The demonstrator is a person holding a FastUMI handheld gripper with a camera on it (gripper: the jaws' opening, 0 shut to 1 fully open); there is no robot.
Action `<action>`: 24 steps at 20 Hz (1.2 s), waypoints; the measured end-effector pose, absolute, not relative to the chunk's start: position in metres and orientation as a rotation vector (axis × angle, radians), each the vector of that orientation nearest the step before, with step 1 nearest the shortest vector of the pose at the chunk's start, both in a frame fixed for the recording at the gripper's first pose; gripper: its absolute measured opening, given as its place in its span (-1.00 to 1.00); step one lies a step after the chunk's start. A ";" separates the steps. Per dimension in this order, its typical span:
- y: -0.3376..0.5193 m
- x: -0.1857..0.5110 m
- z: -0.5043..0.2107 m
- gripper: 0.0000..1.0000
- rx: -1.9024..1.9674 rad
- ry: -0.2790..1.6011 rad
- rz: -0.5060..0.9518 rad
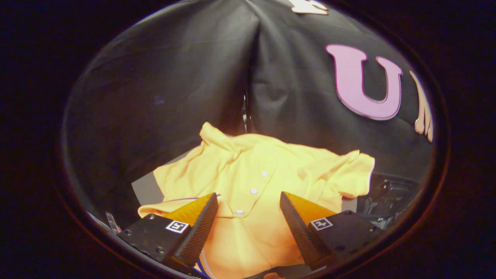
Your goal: Put the clothes into the washing machine and then close the washing machine lid.
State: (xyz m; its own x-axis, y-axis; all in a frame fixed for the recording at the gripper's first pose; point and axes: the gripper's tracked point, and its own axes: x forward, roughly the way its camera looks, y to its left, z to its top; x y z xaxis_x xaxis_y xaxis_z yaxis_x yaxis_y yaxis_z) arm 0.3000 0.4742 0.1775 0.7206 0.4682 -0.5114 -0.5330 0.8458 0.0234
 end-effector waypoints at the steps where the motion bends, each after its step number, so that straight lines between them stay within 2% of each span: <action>1: 0.473 0.297 0.166 0.96 -0.156 0.579 0.560; 3: 0.478 0.302 0.169 1.00 -0.155 0.557 0.564; 4: 0.478 0.296 0.168 0.92 -0.162 0.579 0.581; 8: 0.490 0.294 0.176 0.25 -0.156 0.546 0.618; 9: 0.489 0.291 0.174 0.16 -0.158 0.558 0.622; 12: 0.482 0.294 0.183 -0.77 -0.134 0.540 0.618; 14: 0.477 0.293 0.183 -0.91 -0.113 0.542 0.610; 16: 0.469 0.293 0.189 -0.97 -0.102 0.525 0.587; 20: 0.427 0.297 0.209 -0.99 -0.066 0.473 0.513; 24: 0.362 0.298 0.231 -0.99 -0.047 0.405 0.371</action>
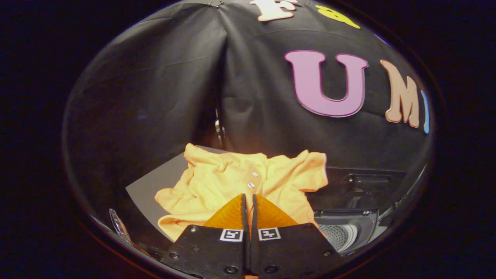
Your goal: Put the clothes into the washing machine and then close the washing machine lid.
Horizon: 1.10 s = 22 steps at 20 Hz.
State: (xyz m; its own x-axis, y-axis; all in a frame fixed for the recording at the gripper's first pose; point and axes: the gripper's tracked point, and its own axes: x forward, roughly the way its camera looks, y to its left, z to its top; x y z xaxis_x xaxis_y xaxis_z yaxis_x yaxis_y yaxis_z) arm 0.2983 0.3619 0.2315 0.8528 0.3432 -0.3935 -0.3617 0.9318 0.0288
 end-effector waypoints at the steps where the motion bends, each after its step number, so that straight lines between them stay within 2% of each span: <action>1: 0.341 0.303 0.239 -0.99 -0.042 0.388 0.331; 7: 0.221 0.320 0.264 -0.99 -0.049 0.307 0.068; 15: 0.148 0.338 0.235 -0.99 0.019 0.317 -0.048; 17: 0.128 0.340 0.233 -0.85 0.004 0.312 -0.105; 18: 0.115 0.343 0.237 -0.70 -0.022 0.300 -0.152; 22: 0.100 0.338 0.243 -0.53 -0.042 0.272 -0.181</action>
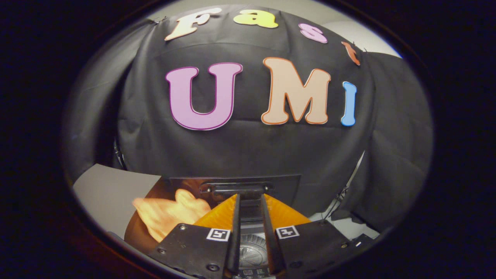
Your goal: Put the clothes into the washing machine and then close the washing machine lid.
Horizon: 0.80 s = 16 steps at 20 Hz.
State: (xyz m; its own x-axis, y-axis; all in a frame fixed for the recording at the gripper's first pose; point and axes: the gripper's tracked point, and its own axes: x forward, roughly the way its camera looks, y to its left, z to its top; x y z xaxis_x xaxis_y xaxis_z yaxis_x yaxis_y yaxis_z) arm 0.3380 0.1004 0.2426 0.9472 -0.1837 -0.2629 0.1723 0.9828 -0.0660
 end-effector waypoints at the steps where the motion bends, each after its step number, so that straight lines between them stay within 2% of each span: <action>1: 0.100 0.338 0.243 -0.48 -0.041 0.272 -0.178; 2: 0.100 0.338 0.242 -0.42 -0.041 0.273 -0.178; 8: 0.105 0.351 0.231 -0.40 -0.044 0.290 -0.164; 16: 0.125 0.413 0.214 0.53 -0.036 0.320 -0.124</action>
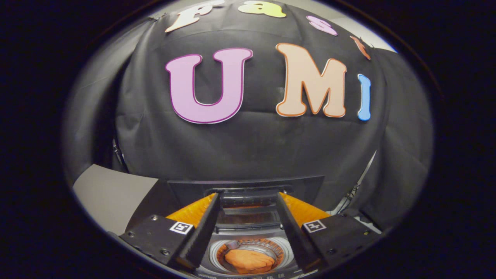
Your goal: Put the clothes into the washing machine and then close the washing machine lid.
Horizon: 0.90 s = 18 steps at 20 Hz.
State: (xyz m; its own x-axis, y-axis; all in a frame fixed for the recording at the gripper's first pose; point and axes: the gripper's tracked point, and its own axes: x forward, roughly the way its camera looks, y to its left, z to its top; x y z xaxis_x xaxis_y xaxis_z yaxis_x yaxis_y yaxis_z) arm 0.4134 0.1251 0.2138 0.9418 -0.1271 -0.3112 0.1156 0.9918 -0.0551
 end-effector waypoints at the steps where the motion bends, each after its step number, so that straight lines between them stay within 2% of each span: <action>1: 0.127 0.424 0.214 0.65 -0.046 0.318 -0.122; 2: 0.130 0.434 0.214 0.76 -0.054 0.316 -0.119; 10: 0.143 0.507 0.200 0.79 -0.031 0.323 -0.112; 13: 0.142 0.510 0.181 0.80 -0.045 0.392 -0.117; 18: 0.142 0.503 0.183 0.83 -0.060 0.394 -0.108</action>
State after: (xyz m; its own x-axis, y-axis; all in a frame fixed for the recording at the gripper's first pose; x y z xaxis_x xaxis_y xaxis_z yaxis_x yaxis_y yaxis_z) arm 0.5026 0.1419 0.1828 0.9176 -0.1164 -0.3801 0.0932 0.9925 -0.0791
